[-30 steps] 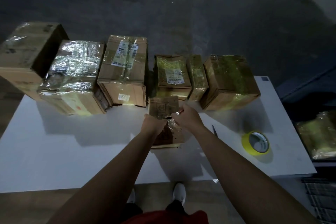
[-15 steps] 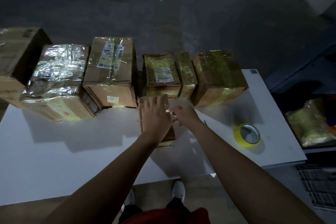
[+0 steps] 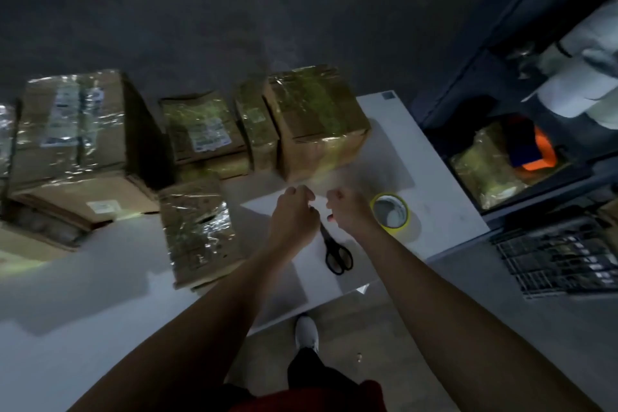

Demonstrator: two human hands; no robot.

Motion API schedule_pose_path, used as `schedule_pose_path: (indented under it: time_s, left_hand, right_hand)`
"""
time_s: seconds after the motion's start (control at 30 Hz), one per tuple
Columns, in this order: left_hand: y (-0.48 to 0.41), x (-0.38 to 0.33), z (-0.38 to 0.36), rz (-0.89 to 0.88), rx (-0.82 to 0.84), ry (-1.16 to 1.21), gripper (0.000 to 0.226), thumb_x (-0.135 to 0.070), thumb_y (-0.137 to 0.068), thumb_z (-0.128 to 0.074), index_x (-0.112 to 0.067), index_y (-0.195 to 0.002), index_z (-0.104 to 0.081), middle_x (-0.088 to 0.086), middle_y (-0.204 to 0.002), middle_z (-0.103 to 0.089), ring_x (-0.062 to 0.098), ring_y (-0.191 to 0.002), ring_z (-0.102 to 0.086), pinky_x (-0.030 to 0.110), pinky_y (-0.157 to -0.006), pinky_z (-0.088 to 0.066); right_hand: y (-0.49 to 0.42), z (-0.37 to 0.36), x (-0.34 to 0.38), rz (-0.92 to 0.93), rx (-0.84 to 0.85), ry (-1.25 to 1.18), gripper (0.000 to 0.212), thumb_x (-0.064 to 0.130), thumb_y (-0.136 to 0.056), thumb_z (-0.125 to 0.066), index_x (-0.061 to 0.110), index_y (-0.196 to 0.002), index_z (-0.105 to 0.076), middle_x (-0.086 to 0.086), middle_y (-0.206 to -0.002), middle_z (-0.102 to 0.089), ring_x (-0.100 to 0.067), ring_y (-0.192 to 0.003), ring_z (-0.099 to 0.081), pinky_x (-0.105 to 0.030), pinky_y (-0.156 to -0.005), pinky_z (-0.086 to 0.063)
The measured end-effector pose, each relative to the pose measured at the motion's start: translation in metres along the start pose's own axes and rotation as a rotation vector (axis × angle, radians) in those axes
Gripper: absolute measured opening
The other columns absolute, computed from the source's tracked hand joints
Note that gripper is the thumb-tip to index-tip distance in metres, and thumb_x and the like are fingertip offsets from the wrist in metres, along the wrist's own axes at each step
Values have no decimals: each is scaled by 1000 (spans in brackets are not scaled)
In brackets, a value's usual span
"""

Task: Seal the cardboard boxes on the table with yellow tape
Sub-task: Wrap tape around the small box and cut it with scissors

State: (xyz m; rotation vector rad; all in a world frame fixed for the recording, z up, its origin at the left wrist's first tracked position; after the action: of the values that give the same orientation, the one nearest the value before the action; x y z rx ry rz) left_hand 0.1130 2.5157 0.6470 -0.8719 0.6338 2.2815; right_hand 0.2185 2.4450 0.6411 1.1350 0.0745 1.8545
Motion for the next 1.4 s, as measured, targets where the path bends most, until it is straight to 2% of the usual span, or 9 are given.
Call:
schedule_pose_path:
  time_s: [0.27, 0.43, 0.57, 0.67, 0.8, 0.9, 1.0, 1.2, 1.4]
  left_hand:
    - [-16, -48, -69, 22, 156, -7, 32, -7, -90, -43, -14, -119, -55, 7, -125, -52, 25, -119, -48, 34, -93, -40]
    - [-25, -55, -91, 106, 217, 23, 27, -8, -90, -43, -8, -114, -56, 10, -121, -57, 27, -115, -52, 31, -87, -41]
    - [-26, -49, -102, 200, 295, 22, 19, -6, -88, -42, -10, -70, -48, 3, -75, -50, 22, -74, -51, 28, -58, -32]
    - [-24, -43, -105, 250, 302, 43, 34, -7, -90, -42, -12, -58, -30, 4, -56, -35, 18, -54, -36, 30, -50, -24]
    - [-25, -33, -102, 394, 291, 278, 41, -37, -97, -50, -8, -68, -47, 12, -66, -53, 33, -73, -64, 43, -75, -57]
    - [-26, -24, -92, 509, 266, 446, 53, -54, -90, -57, -2, -79, -56, 16, -74, -63, 33, -76, -69, 44, -76, -60]
    - [-25, -14, -71, 521, 178, 556, 50, -50, -86, -65, -2, -72, -59, 13, -63, -61, 24, -55, -63, 38, -62, -58]
    - [-15, 4, -26, 462, 6, 483, 39, -34, -89, -63, 4, -80, -68, 19, -80, -71, 27, -69, -69, 33, -64, -55]
    - [-2, 26, 29, 374, -70, 364, 31, -31, -91, -55, -11, -67, -57, 17, -79, -69, 30, -78, -65, 38, -72, -51]
  right_hand:
    - [-12, 64, -65, -33, -141, 89, 28, 15, -92, -43, 11, -65, -48, -7, -62, -54, -36, -76, -65, -40, -69, -49]
    - [-24, 75, -94, -50, -78, 318, 12, 22, -87, -55, 14, -79, -58, -12, -87, -62, -32, -80, -54, -28, -68, -37]
    - [-30, 68, -113, -73, 61, 531, 30, 25, -86, -63, 15, -114, -64, -12, -120, -63, -32, -110, -58, -32, -84, -45]
    - [-30, 66, -111, -56, -1, 577, 24, 25, -88, -60, 15, -109, -67, -13, -112, -67, -31, -108, -61, -30, -82, -46]
    - [-25, 55, -82, 84, -17, 580, 19, 25, -88, -59, 14, -99, -69, -11, -97, -71, -30, -97, -64, -24, -70, -39]
    - [-14, 44, -50, 175, -20, 487, 19, 18, -89, -58, 16, -104, -69, -11, -93, -71, -29, -87, -68, -34, -73, -55]
    - [-8, 35, -31, 204, -34, 435, 17, 22, -87, -61, 15, -99, -69, -10, -90, -71, -28, -79, -69, -40, -73, -58]
    - [10, 15, -4, 301, 100, 267, 19, 21, -86, -63, 24, -69, -55, -4, -76, -65, -23, -69, -68, -36, -67, -54]
    - [14, -3, 40, 435, -185, 212, 20, 22, -87, -61, 15, -105, -59, -3, -105, -53, -20, -84, -55, -32, -70, -46]
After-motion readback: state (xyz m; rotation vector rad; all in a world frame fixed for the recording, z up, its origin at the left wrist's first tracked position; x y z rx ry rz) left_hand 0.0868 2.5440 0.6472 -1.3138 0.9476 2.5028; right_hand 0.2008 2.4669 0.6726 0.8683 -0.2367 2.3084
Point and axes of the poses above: each hand's wrist, its own y-axis away from the middle knuckle, its own z-axis out of the back of the hand, x = y × z, the point moved 4 cm from there along -y, towards the middle knuckle
